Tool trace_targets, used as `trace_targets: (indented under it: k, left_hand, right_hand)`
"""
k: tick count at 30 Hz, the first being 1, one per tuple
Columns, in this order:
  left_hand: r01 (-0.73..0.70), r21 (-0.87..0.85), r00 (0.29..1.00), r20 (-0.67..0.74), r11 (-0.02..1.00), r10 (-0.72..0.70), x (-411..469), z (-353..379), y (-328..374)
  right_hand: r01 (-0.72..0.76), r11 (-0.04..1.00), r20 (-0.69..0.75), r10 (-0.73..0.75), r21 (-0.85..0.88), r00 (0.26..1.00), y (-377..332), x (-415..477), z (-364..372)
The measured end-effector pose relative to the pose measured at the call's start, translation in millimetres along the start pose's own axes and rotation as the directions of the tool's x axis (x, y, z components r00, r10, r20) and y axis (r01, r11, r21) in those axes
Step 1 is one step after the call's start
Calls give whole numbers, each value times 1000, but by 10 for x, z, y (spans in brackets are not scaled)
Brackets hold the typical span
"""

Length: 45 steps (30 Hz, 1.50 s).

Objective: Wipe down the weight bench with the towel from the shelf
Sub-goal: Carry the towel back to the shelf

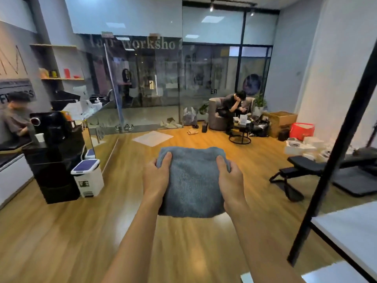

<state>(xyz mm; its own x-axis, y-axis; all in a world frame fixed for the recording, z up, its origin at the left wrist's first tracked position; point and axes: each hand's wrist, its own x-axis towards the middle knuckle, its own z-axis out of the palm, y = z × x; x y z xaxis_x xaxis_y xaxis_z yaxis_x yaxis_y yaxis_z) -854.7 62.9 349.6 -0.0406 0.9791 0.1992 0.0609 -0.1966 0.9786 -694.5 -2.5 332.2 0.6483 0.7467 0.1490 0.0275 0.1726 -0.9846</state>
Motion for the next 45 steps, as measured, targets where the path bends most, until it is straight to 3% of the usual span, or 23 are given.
trace_targets:
  k: [5,10,14,18,20,23,28,32,37,39,45]
  left_hand:
    - [25,-13,982,190,1000,-22,1458,967,-326]
    - [34,-18,928,371,999,-25,2546,2237,-728]
    - [26,-23,867,498,999,-11,3270,3341,-918]
    - [-8,-48,764,644,999,37,3681,4446,-892]
    - [-10,-56,673,738,998,48,3761,5050,-862]
    - [20,-104,474,877,994,82,3690,5980,-825]
    - [30,-188,129,975,982,183,3155,7132,-850]
    - [85,-181,-190,962,980,195,2574,7510,-925]
    - [94,-112,-529,836,989,145,1806,7579,-1168]
    - [66,-148,-620,769,987,157,1527,7602,-1275]
    - [-7,-228,-748,648,974,146,702,7783,-1579]
  right_hand:
    - [-1,998,-193,-10,-58,981,171,1373,204]
    - [0,996,-402,-35,-87,915,634,2743,77]
    - [12,998,-541,-44,-62,840,927,3756,-159]
    - [-4,995,-708,-66,-97,703,988,4509,-571]
    - [-1,995,-787,-81,-103,612,985,4769,-858]
    - [-18,988,-889,-127,-150,441,1017,5004,-1342]
    - [-68,971,-972,-228,-231,52,1114,4956,-1927]
    - [-127,972,-931,-229,-200,-284,1247,4705,-2022]
    - [-147,985,-800,-159,-89,-579,1526,4257,-2062]
    - [-113,991,-742,-128,-70,-658,1693,4101,-2113]
    - [-66,998,-606,-59,-11,-793,2149,3761,-2445]
